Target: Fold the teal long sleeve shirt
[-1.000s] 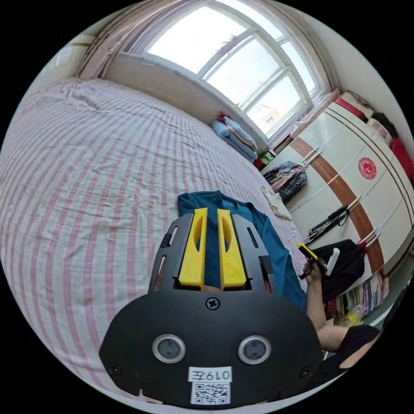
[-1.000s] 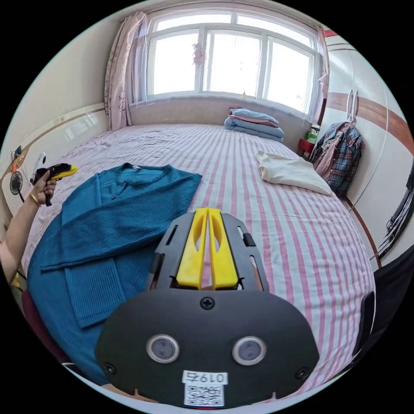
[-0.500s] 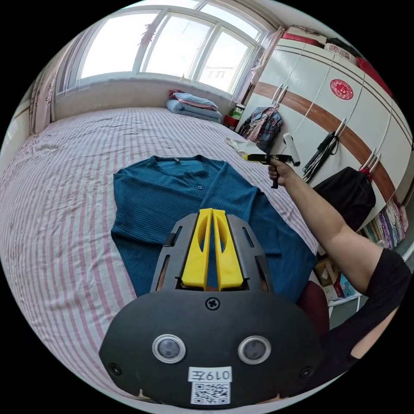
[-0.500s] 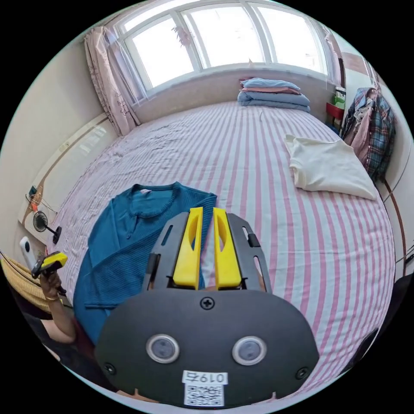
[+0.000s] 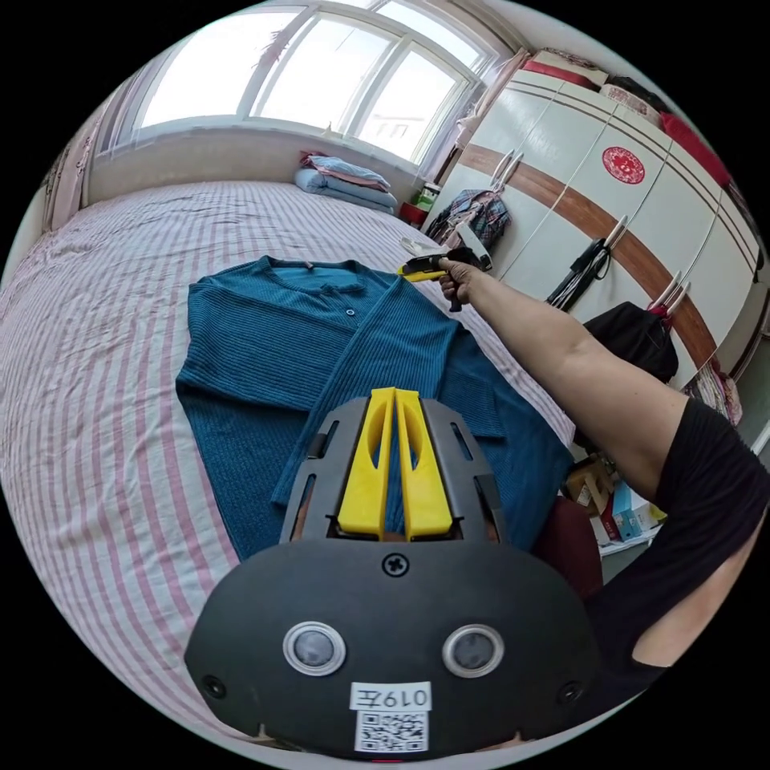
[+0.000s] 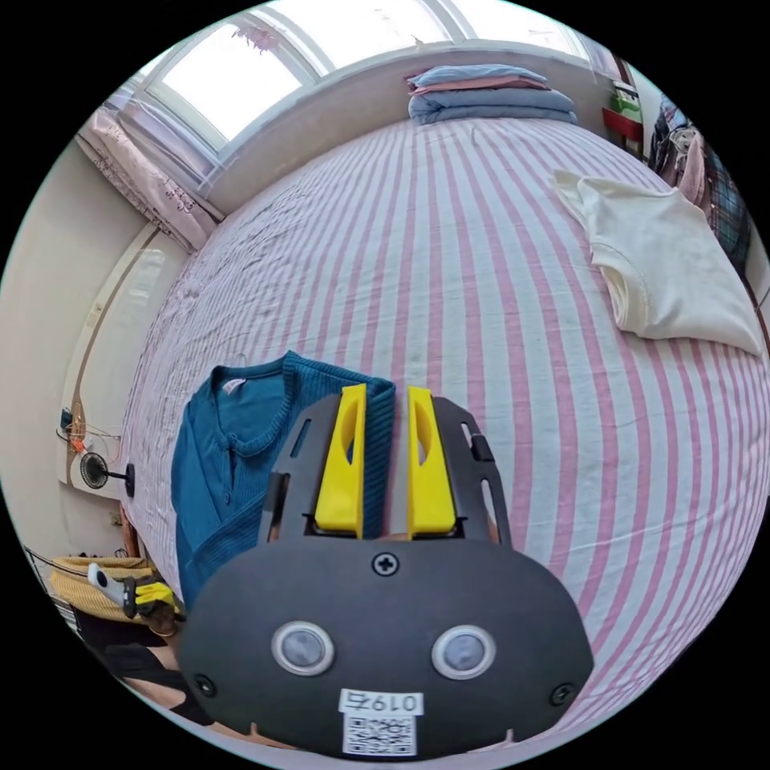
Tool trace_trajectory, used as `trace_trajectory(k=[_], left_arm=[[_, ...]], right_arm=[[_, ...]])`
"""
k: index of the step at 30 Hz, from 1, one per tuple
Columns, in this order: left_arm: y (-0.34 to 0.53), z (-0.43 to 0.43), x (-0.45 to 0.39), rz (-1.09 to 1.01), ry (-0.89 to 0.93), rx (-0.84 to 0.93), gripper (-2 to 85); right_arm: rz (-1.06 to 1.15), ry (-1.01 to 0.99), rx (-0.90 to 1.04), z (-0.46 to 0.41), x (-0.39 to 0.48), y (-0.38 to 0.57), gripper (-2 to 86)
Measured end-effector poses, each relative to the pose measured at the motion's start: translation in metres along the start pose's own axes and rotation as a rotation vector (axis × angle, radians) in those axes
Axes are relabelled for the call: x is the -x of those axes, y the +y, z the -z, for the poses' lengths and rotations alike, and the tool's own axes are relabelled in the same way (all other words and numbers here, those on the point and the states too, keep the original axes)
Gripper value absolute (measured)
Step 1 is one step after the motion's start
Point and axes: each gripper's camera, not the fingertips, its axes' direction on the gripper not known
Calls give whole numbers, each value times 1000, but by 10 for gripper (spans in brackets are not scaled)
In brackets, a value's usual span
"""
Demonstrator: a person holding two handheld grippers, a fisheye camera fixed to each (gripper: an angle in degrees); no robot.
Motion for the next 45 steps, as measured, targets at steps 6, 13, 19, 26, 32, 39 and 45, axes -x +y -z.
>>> trace_trajectory(k=[6,13,19,26,32,39,45], left_arm=[[16,37,-26,35,35,-34,8],[34,67,-66,28,2,-13,8],[53,91,-96,24,-11,18,8],[80,129,-128,31,-8,34,8],[106,169,-155,30,-27,22,9],[136,230,-197,-22,-90,-29,11],[171,320,-245,-73,-123,-195,14]], right_arm=[[-32,-52,-15,6,5,7,12],[24,104,-86,26,33,32,-4],[89,164,-98,40,63,56,42],[55,168,-147,83,76,93,68],[141,227,-308,140,126,153,20],[427,250,-542,253,218,350,-9],[373,232,-563,347,231,560,-8]])
